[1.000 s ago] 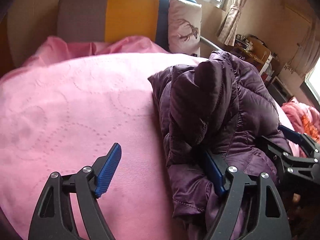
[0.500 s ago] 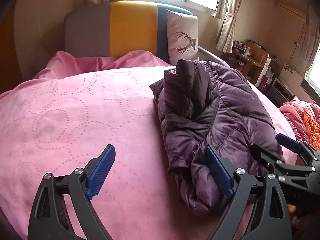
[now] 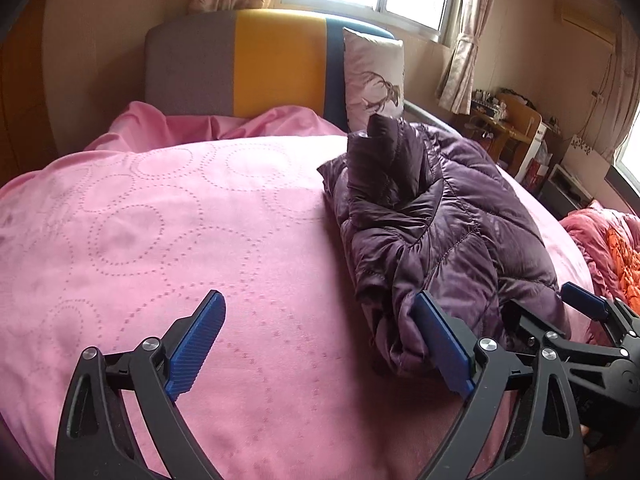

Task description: Fold large clothes

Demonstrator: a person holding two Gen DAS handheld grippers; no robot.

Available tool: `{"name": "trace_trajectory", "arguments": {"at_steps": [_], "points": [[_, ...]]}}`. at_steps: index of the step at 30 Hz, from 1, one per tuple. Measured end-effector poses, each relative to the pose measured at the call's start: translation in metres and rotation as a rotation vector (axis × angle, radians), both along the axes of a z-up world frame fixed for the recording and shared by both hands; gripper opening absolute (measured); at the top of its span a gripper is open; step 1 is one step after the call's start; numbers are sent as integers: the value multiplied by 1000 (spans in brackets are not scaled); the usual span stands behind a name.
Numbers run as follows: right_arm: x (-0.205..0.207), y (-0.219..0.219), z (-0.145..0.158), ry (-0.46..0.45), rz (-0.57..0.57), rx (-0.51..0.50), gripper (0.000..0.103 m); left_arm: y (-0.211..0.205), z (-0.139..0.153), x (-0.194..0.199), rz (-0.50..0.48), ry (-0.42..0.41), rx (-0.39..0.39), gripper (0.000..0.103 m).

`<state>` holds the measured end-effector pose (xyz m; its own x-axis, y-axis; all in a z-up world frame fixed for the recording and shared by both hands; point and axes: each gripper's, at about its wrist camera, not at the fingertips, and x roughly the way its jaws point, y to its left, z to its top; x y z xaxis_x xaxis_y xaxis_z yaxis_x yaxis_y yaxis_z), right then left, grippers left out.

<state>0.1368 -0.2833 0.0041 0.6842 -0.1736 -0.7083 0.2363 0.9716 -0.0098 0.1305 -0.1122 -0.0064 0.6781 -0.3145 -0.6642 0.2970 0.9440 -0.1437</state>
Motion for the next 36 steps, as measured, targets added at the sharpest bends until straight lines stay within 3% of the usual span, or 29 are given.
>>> {"name": "trace_trajectory", "arguments": {"at_steps": [8, 14, 17, 28, 36], "points": [[-43, 6, 19, -52, -130, -33, 101, 17, 11, -29, 74, -54, 0, 99], [-62, 3, 27, -79, -185, -40, 101, 16, 13, -50, 76, -84, 34, 99], [-68, 5, 29, -83, -184, -50, 101, 12, 15, -56, 69, -89, 59, 99], [-75, 8, 23, -78, -190, -30, 101, 11, 21, -65, 56, -74, 16, 99], [-78, 8, 19, -86, -197, -9, 101, 6, 22, -69, 88, -111, 54, 99]]}}
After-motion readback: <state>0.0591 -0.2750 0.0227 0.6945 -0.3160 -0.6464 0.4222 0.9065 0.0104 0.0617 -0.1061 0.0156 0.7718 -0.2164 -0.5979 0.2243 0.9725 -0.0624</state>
